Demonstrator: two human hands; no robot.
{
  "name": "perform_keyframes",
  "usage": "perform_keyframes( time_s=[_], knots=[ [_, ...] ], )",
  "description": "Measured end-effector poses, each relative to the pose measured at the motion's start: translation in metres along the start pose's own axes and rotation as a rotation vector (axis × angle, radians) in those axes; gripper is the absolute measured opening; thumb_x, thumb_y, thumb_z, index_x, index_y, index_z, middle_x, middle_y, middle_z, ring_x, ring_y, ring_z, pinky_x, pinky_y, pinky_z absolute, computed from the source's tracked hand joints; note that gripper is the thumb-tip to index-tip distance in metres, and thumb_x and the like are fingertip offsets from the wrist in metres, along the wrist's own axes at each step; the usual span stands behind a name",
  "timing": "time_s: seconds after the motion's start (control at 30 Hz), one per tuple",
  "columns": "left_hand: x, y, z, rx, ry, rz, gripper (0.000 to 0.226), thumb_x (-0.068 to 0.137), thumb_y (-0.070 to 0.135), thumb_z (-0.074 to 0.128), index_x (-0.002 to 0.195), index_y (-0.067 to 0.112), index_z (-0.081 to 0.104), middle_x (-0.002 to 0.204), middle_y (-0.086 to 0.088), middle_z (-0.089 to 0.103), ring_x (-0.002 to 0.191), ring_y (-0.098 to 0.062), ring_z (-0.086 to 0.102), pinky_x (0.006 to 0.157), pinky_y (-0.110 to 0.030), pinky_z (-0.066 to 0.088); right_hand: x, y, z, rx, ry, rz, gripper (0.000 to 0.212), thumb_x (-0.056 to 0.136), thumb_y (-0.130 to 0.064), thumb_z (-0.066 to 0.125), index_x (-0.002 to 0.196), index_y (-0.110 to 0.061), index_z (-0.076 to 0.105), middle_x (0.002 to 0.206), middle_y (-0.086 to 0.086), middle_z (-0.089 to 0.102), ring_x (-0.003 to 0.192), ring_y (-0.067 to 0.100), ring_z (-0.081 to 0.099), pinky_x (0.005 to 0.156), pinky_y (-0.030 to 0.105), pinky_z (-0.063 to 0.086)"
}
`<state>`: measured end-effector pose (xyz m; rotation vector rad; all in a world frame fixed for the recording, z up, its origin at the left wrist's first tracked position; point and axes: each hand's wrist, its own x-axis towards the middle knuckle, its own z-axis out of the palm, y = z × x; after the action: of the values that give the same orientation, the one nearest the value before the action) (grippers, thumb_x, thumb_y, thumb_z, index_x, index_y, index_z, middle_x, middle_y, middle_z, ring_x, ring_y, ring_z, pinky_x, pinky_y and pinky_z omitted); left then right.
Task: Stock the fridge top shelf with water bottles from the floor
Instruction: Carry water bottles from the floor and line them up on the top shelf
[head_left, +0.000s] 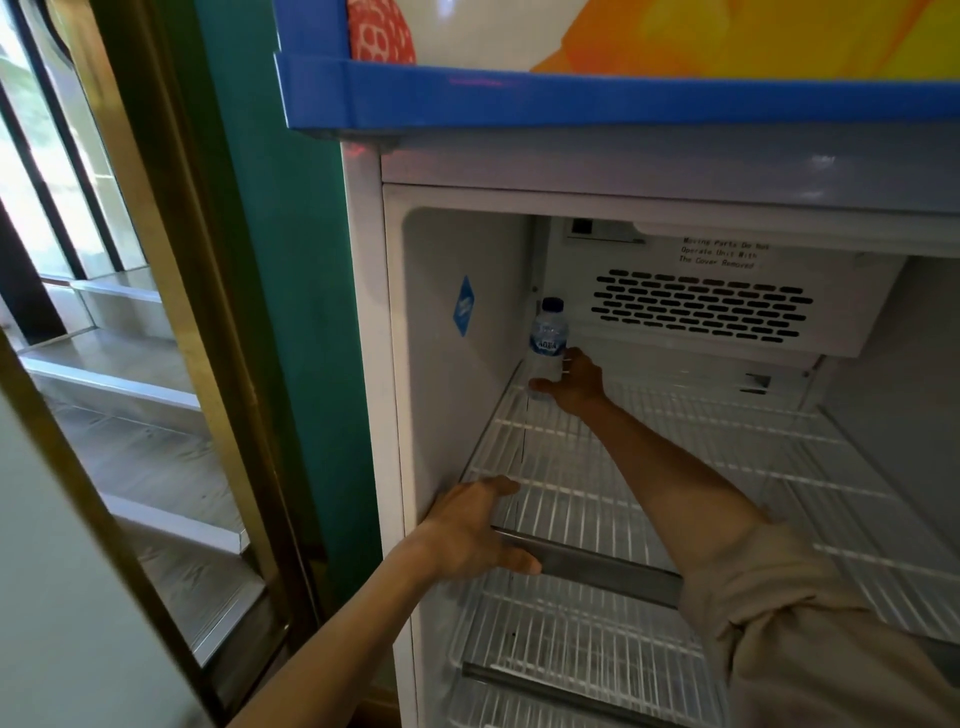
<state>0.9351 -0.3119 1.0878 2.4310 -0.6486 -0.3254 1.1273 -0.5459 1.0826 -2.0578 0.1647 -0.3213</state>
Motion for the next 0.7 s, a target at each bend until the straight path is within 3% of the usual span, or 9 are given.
perform_keyframes(
  time_s=[0.43,0.7],
  knots=[
    [-0.002,-0.001,0.002,-0.014,-0.016,-0.010,0.088,0.073,0.044,0.079,0.146,0.030,0.032,0.148,0.006,0.039,0.136,-0.018,0.037,0.114,-0.032,0.031,-0.001,-0.011,0.013,-0.122,-0.079,-0.014,0.083,0.086,-0.024,0.076,0.150,-0.004,0.027,0.151,0.014,0.041,0.136,0.029,0.043,0.108,0.026,0.033],
    [-0.001,-0.001,0.003,0.004,-0.025,-0.004,0.091,0.073,0.046,0.079,0.147,0.028,0.030,0.151,0.004,0.037,0.137,-0.018,0.036,0.114,-0.034,0.032,-0.001,-0.011,0.016,-0.137,-0.059,-0.008,0.083,0.086,-0.024,0.077,0.150,-0.004,0.027,0.149,0.016,0.043,0.135,0.029,0.045,0.110,0.028,0.034]
  ],
)
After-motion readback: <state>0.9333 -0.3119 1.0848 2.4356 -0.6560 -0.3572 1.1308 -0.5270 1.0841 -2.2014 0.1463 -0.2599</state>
